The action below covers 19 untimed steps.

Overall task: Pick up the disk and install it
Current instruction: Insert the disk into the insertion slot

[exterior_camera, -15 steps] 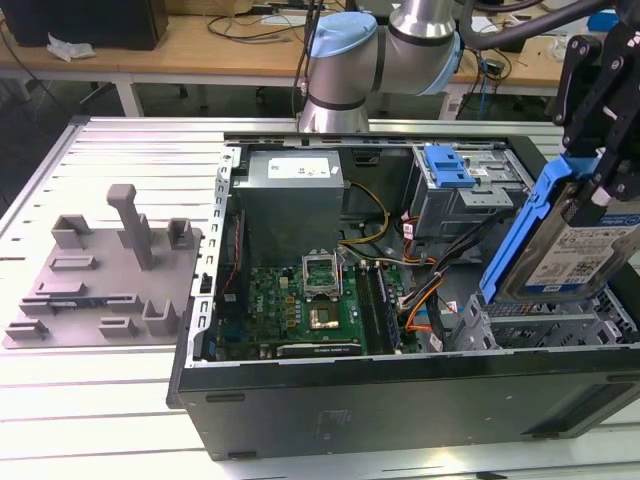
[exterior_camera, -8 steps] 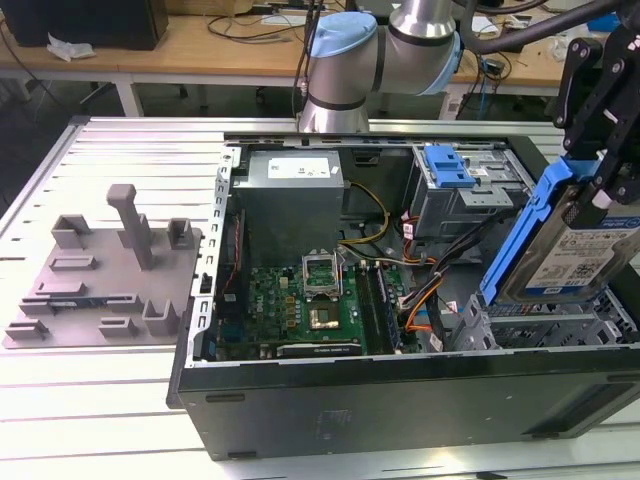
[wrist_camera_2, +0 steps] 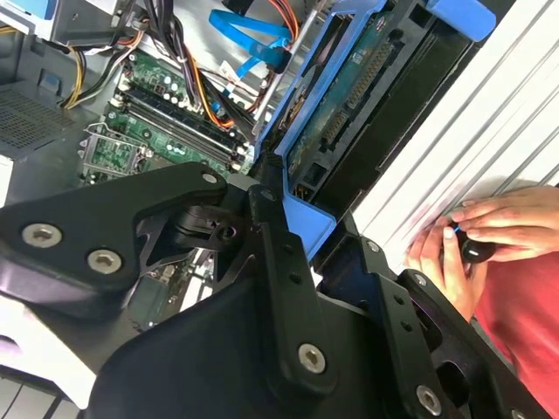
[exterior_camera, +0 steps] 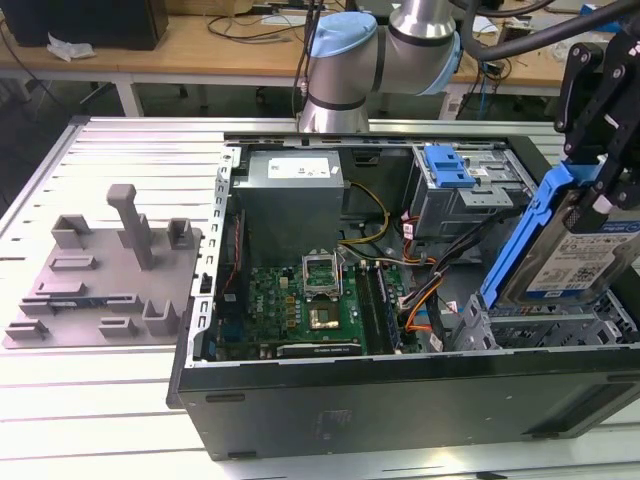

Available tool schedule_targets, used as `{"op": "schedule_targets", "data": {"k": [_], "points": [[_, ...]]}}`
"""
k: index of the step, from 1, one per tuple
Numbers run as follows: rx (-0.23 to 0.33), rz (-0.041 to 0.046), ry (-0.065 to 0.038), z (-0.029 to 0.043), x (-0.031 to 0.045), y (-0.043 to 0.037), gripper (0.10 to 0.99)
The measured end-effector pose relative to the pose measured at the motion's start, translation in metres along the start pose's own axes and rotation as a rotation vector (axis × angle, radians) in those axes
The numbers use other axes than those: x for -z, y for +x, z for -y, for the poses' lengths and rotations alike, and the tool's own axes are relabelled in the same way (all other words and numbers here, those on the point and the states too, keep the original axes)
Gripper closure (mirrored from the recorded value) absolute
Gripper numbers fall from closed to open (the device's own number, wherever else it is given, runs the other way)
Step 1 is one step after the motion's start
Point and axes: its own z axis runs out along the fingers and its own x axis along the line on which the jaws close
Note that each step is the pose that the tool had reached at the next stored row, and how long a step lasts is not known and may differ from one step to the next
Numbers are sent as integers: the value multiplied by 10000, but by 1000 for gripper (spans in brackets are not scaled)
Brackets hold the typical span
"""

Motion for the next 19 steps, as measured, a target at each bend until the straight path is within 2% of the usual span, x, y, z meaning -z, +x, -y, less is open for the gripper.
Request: {"op": "schedule_targets", "data": {"k": [19], "points": [[-1, 2, 0, 14, -106, 4, 718]]}}
